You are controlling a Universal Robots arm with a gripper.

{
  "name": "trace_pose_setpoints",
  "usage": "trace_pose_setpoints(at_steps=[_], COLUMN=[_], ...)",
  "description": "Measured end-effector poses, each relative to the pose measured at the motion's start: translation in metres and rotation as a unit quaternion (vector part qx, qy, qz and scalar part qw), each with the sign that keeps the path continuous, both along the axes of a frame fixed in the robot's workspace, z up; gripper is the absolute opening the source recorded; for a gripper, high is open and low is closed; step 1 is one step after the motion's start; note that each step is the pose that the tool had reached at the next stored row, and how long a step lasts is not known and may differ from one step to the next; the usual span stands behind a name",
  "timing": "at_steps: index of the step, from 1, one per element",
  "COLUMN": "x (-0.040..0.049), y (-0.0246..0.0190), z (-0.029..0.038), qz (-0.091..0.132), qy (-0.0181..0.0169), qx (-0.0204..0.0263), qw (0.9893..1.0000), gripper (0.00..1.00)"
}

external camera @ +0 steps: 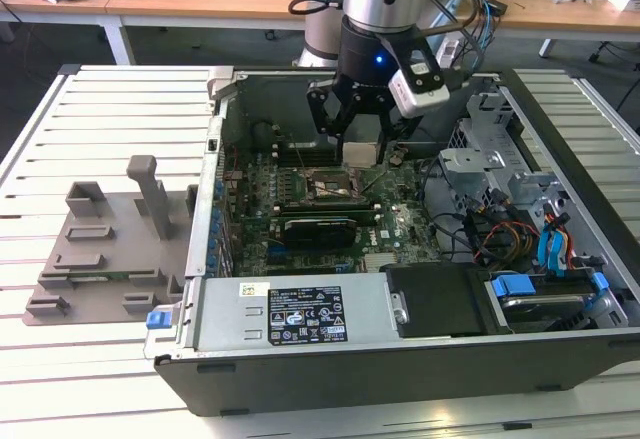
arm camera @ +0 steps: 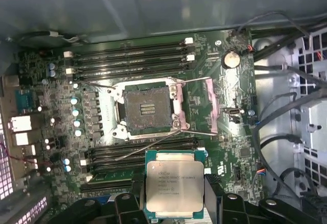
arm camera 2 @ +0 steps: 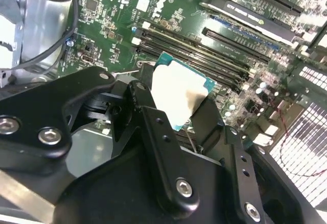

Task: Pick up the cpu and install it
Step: 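Place the cpu into insertion slot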

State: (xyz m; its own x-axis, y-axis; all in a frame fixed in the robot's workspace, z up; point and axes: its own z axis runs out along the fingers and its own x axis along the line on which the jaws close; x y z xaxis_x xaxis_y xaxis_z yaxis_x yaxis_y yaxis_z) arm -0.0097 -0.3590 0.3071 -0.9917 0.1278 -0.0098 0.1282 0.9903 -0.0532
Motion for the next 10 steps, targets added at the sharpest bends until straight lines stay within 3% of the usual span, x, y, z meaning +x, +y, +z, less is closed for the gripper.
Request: trace_pose_setpoints(at_steps=[5, 10], x=[0.0, 0.0], y=[0.0, 0.0], z=[-0.0001, -0.0002], qz=[-0.034, -0.074], qy=[0.0, 0.0], qx=[0.0, -0.0001], qw=[0.9994, 0.9973], gripper=[0.55, 0.55])
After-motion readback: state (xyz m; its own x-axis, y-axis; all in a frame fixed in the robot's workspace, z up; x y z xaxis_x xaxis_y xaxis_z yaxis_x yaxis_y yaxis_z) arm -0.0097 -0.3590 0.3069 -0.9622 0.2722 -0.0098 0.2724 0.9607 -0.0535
